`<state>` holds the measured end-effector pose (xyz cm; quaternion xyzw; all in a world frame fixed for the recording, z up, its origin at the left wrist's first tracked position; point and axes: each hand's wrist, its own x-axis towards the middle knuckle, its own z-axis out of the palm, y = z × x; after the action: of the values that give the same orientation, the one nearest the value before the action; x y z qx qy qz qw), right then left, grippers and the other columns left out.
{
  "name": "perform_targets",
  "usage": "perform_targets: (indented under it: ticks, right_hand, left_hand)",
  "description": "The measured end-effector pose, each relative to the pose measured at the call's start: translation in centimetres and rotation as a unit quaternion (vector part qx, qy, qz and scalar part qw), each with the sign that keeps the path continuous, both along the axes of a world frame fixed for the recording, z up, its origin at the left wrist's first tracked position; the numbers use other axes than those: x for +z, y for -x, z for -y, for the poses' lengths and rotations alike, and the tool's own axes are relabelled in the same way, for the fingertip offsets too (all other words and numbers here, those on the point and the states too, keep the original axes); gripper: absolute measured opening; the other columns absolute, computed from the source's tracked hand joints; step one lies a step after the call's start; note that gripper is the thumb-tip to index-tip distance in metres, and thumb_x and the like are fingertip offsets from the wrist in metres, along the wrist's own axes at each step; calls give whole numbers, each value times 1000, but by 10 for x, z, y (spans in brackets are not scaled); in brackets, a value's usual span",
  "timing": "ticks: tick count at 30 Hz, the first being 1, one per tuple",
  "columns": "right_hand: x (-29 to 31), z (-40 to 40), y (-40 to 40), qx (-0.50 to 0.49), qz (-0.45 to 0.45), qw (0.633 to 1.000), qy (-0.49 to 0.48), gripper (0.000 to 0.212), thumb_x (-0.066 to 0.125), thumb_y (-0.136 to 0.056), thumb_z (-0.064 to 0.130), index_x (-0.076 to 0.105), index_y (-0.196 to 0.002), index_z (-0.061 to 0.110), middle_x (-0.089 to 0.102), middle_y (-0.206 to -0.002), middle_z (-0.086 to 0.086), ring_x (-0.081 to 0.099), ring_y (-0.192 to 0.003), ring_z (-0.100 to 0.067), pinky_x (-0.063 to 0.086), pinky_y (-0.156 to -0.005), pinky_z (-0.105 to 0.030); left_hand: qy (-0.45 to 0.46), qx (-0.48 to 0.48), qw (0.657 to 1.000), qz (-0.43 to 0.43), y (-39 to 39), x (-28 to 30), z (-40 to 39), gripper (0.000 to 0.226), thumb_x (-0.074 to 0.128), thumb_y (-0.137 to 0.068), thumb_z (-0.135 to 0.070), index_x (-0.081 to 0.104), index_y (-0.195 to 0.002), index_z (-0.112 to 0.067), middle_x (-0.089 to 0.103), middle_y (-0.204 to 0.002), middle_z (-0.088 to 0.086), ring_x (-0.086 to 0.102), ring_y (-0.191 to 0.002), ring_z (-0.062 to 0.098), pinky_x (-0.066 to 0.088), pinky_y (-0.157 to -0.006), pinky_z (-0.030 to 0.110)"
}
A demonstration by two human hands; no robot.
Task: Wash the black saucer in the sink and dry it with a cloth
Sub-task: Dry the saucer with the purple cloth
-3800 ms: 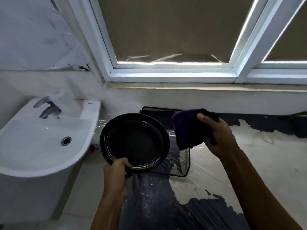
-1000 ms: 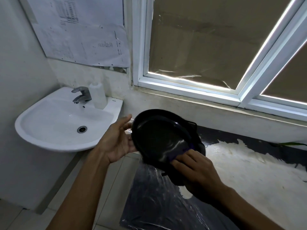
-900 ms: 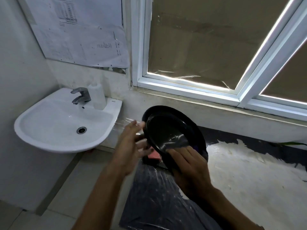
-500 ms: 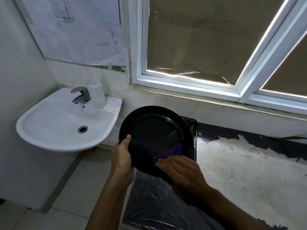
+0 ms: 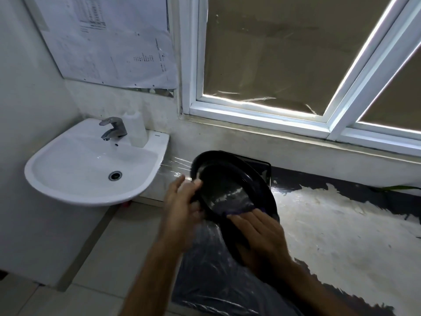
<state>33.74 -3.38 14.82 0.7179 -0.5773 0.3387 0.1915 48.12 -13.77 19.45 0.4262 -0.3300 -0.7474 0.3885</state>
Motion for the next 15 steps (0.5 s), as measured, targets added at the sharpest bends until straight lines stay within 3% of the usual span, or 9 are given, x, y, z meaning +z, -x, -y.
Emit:
perform_targets:
  ticks: [2, 4, 7, 10, 13, 15]
  right_hand:
    - [-2, 6, -27, -35, 47, 998, -4, 14, 74, -81, 14, 73, -91, 5, 68, -80, -6, 57, -64, -22, 46, -55, -38]
    - [-6, 9, -47, -43, 57, 997, -17, 17, 76, -80, 15, 72, -93, 5, 69, -83, -6, 60, -67, -22, 48, -57, -37]
    - [-5, 7, -52, -23, 9, 999, -33, 22, 69, -89, 20, 72, -107, 8, 72, -94, -5, 64, -75, -21, 50, -62, -35]
    - [0, 2, -33, 21, -72, 997, -29, 16, 66, -91, 18, 73, -103, 10, 72, -94, -4, 63, -74, -22, 47, -59, -34]
    - [0, -8, 1, 71, -105, 991, -34, 13, 69, -87, 11, 74, -99, 9, 73, -102, -5, 66, -82, -23, 49, -70, -33]
    - [4, -12, 22, 110, -111, 987, -37, 13, 67, -87, 8, 75, -97, 8, 73, -105, -5, 67, -87, -24, 49, -75, -33]
  left_hand:
    - [53, 24, 998, 20, 18, -6, -30, 50, 71, -83, -13, 52, -129, -23, 70, -110, 10, 71, -94, 23, 58, -73, 35]
    - [58, 87, 993, 56, 27, -5, -42, 33, 64, -89, -12, 59, -121, -19, 69, -108, 5, 69, -97, 21, 55, -69, 24]
    - [-15, 131, 989, 67, 16, -5, -28, 15, 56, -95, -16, 61, -109, -16, 67, -98, 6, 66, -89, 23, 53, -67, 30]
    - [-56, 117, 990, 51, -5, -10, -10, 28, 57, -91, -15, 64, -115, -2, 71, -102, 18, 68, -94, 35, 56, -79, 40]
    - [-37, 104, 992, 67, -23, -5, 1, 23, 53, -92, -11, 67, -109, -5, 73, -102, 15, 69, -92, 30, 55, -84, 42]
    - [-19, 71, 994, 76, -35, 1, 6, 20, 51, -92, -9, 69, -101, -6, 75, -92, 11, 70, -83, 25, 55, -77, 38]
